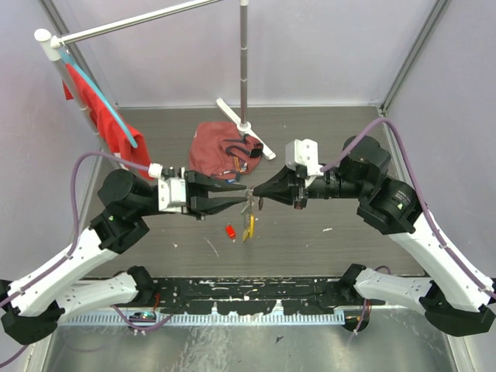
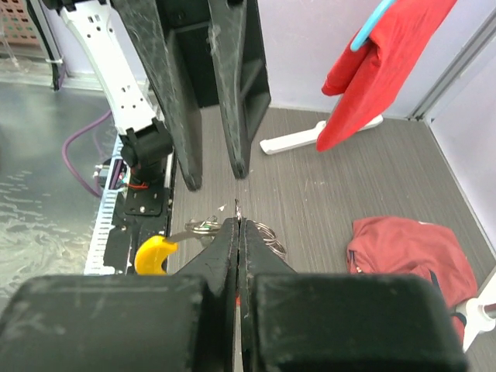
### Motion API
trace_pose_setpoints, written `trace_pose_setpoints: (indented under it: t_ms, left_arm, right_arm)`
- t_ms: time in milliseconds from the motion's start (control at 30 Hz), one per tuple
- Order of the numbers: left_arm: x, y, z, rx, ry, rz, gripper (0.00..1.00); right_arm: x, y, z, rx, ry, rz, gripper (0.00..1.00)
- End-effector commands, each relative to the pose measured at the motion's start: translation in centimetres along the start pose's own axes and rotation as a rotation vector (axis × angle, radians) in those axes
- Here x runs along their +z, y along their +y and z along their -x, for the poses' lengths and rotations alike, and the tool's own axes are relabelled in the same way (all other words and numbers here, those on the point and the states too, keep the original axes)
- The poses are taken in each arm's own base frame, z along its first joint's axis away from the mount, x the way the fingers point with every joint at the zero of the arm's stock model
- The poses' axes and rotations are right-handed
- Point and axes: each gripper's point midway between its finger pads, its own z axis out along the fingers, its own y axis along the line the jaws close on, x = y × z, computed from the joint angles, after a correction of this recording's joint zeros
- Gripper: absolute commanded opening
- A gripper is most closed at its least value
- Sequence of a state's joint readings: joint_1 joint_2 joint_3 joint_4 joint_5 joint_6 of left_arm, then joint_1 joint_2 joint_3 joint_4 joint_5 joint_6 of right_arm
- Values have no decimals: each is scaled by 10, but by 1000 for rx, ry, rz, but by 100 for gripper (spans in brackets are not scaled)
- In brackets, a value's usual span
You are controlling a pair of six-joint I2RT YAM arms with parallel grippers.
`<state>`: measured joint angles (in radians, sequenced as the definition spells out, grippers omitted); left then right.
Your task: Put the keys on the keyring
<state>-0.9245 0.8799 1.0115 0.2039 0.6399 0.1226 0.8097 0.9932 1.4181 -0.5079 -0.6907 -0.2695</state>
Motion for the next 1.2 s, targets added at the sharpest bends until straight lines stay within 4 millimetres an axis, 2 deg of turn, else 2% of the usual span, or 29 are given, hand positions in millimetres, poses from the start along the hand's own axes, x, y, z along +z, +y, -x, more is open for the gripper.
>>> trace_pose_setpoints:
  t_ms: [0, 167, 300, 533, 833, 1167]
  left_arm:
    - [-11, -2, 7, 27, 49, 7, 33]
    - [-15, 0, -3, -8, 155, 17, 37]
    - [-16, 6, -18, -56, 255, 39, 42]
    - [-11, 17, -44, -128, 366, 73, 43]
    - [0, 19, -72, -197, 452, 50, 44]
    - [7, 20, -81, -224, 468, 34, 44]
  right_arm:
    - [-9, -6, 19, -58, -12, -42, 1]
    - [-10, -12, 8, -53, 52, -67, 1]
    - [-11, -19, -11, -48, 146, -91, 1]
    - [-12, -26, -32, -37, 234, -113, 1]
    - [-12, -29, -46, -8, 293, -126, 1]
    - [-12, -27, -52, 8, 311, -112, 1]
